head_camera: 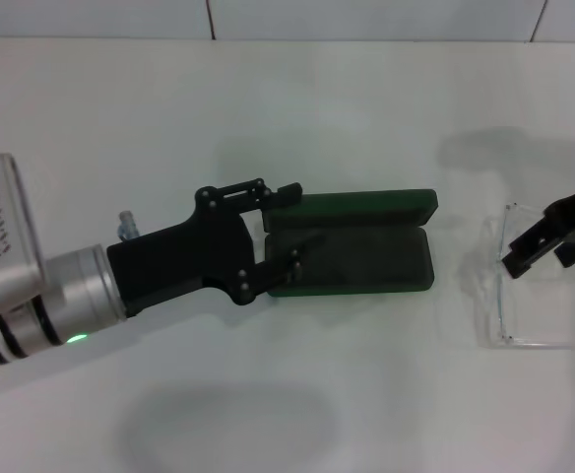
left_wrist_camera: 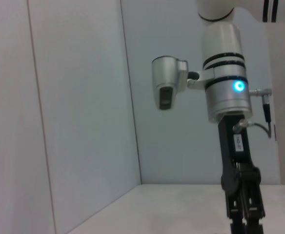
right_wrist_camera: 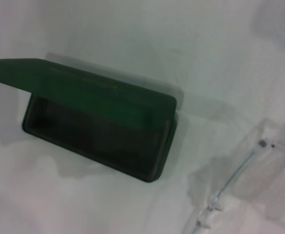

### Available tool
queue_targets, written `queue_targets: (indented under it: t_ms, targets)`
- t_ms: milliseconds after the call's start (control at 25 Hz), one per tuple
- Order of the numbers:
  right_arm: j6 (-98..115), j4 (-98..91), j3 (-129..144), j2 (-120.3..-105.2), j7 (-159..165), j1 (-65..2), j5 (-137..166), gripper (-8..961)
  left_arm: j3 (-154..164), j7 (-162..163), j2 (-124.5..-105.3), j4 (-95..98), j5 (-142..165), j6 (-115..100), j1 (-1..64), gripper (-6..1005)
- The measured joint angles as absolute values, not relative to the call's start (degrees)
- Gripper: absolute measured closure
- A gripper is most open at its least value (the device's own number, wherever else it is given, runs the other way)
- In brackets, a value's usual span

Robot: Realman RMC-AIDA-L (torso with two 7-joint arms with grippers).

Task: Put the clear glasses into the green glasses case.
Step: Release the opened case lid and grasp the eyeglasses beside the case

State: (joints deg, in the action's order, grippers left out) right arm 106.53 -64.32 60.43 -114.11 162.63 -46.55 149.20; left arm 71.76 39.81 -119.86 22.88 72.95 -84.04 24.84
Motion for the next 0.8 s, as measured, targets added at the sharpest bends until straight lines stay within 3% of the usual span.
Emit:
queue_targets:
  t_ms: [240,800]
  targets:
    - [101.06,-60.20,63.45,-115.68,162.70,-48.12,151.70,184,71.81,39.79,-119.91,21.41,73.19,-83.84,26.27,466]
    - [96.55,-56.34,66.42,-116.18,162.81,-49.95,150.56,190,71.81,39.68,-119.82,21.35,73.19,-83.63,26.67,469]
